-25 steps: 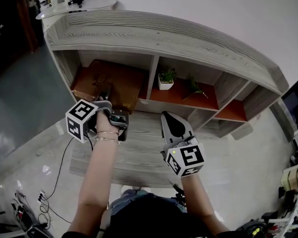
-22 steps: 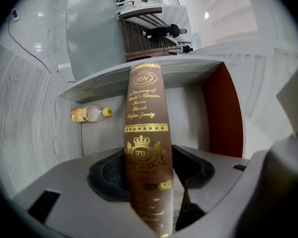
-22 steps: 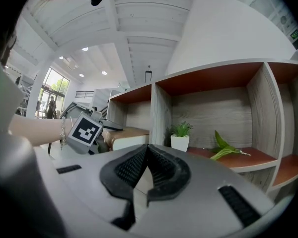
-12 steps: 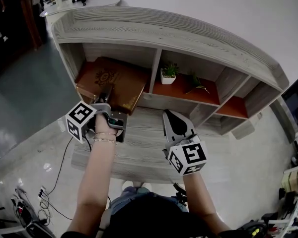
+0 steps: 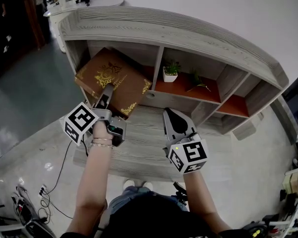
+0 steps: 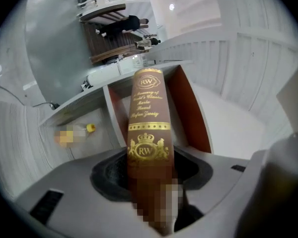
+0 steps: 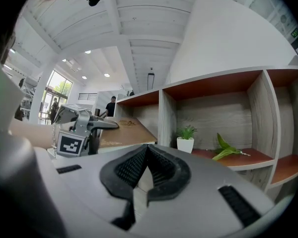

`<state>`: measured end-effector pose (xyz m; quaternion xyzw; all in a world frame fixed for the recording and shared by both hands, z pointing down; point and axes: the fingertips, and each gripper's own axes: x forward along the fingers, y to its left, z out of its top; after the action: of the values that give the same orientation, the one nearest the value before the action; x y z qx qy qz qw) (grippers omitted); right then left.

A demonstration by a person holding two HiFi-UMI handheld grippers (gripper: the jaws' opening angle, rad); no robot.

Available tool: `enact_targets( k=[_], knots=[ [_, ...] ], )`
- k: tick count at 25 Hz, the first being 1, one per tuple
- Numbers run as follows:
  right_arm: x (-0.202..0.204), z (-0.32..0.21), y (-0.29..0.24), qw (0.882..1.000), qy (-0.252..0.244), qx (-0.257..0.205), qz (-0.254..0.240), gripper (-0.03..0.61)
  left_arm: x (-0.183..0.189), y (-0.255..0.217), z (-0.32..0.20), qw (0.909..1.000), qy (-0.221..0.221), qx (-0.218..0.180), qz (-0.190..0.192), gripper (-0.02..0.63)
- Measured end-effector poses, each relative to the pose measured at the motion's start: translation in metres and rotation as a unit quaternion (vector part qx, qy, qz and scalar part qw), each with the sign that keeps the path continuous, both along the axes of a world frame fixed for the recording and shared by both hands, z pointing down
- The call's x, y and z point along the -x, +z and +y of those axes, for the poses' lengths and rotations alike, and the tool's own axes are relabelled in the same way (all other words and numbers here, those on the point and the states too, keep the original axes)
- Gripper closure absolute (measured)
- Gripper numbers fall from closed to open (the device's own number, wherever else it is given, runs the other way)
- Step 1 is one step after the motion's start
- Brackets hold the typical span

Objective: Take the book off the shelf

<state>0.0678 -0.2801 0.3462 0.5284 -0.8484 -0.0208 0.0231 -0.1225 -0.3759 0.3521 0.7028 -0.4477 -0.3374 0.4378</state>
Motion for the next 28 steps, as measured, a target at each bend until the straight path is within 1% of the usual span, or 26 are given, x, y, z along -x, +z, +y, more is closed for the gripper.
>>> enact_targets(
  k=[3,6,8,10,12,15,17,20,21,24,25,26,27,28],
  knots=[
    [-0.001,0.002,-0.003,1.000,0.001,-0.004,-0.003,0.569,0.001,-0.011,0.011,0.9985,0.004,-0.022,-0.050,0.387],
    [-0.001,0.004,-0.007,1.000,0.003,-0.009,-0.006,0.569,0.002,-0.021,0.022,0.9940,0.000,-0.037,-0.103,0.387],
    [-0.001,0.006,-0.010,1.000,0.003,-0.013,-0.007,0.569,0.003,-0.028,0.030,0.9896,-0.004,-0.047,-0.136,0.387],
    [-0.001,0.008,-0.013,1.000,0.003,-0.017,-0.009,0.569,0.005,-0.033,0.038,0.9820,-0.014,-0.056,-0.180,0.387],
    [-0.002,0.010,-0.016,1.000,0.004,-0.020,-0.011,0.569,0.009,-0.038,0.045,0.9688,-0.032,-0.065,-0.237,0.387],
    [-0.002,0.011,-0.020,1.000,0.005,-0.026,-0.015,0.569,0.015,-0.047,0.054,0.9426,-0.059,-0.082,-0.318,0.388],
    [-0.002,0.013,-0.023,0.999,0.006,-0.029,-0.016,0.569,0.016,-0.052,0.060,0.9254,-0.072,-0.095,-0.360,0.388],
    [-0.001,0.015,-0.025,0.999,0.006,-0.033,-0.019,0.569,0.018,-0.057,0.068,0.8997,-0.089,-0.111,-0.413,0.388],
    [-0.001,0.015,-0.026,0.999,0.006,-0.034,-0.020,0.569,0.018,-0.059,0.071,0.8897,-0.095,-0.117,-0.431,0.388],
    [-0.001,0.015,-0.027,0.999,0.006,-0.036,-0.021,0.569,0.019,-0.062,0.079,0.8549,-0.115,-0.137,-0.487,0.388],
    [-0.001,0.015,-0.027,0.999,0.005,-0.036,-0.021,0.569,0.020,-0.062,0.080,0.8455,-0.121,-0.143,-0.500,0.388],
    [-0.001,0.015,-0.028,0.999,0.004,-0.036,-0.022,0.569,0.020,-0.061,0.082,0.8397,-0.125,-0.149,-0.507,0.388],
    [-0.001,0.015,-0.028,0.999,0.003,-0.036,-0.022,0.569,0.020,-0.060,0.083,0.8375,-0.127,-0.155,-0.509,0.388],
    [-0.001,0.015,-0.028,0.999,0.001,-0.037,-0.022,0.569,0.021,-0.058,0.085,0.8372,-0.129,-0.160,-0.507,0.390]
  ],
)
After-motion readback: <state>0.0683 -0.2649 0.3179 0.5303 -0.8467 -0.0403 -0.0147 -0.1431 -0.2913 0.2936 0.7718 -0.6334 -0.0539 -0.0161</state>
